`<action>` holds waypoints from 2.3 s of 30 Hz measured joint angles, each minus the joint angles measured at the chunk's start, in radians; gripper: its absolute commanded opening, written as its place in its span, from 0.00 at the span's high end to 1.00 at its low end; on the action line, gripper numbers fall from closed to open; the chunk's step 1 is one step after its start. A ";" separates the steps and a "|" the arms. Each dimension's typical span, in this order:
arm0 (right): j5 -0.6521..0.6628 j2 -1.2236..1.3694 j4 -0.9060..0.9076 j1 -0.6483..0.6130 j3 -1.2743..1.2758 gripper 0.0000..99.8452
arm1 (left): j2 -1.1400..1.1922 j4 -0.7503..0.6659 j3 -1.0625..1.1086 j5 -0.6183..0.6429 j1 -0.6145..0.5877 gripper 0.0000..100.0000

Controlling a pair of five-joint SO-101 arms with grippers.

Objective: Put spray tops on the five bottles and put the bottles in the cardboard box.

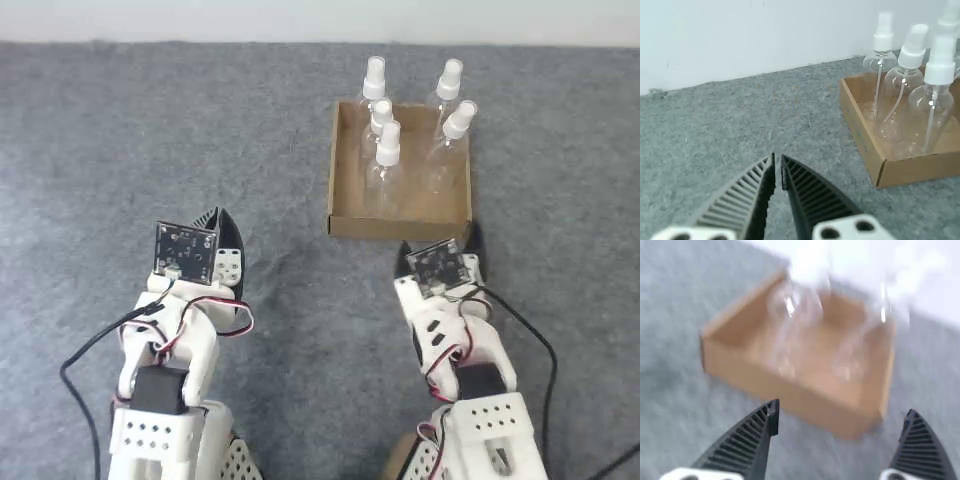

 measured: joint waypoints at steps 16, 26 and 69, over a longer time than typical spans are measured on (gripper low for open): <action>0.008 -0.463 0.934 0.037 0.000 0.99 | 0.000 -0.002 0.118 0.000 -0.190 0.99; 0.011 -0.463 0.962 0.035 0.000 0.92 | 0.000 -0.040 0.250 -0.005 -0.405 0.99; 0.011 -0.463 0.962 0.035 0.000 0.92 | -0.296 0.575 0.250 -0.003 -0.560 0.99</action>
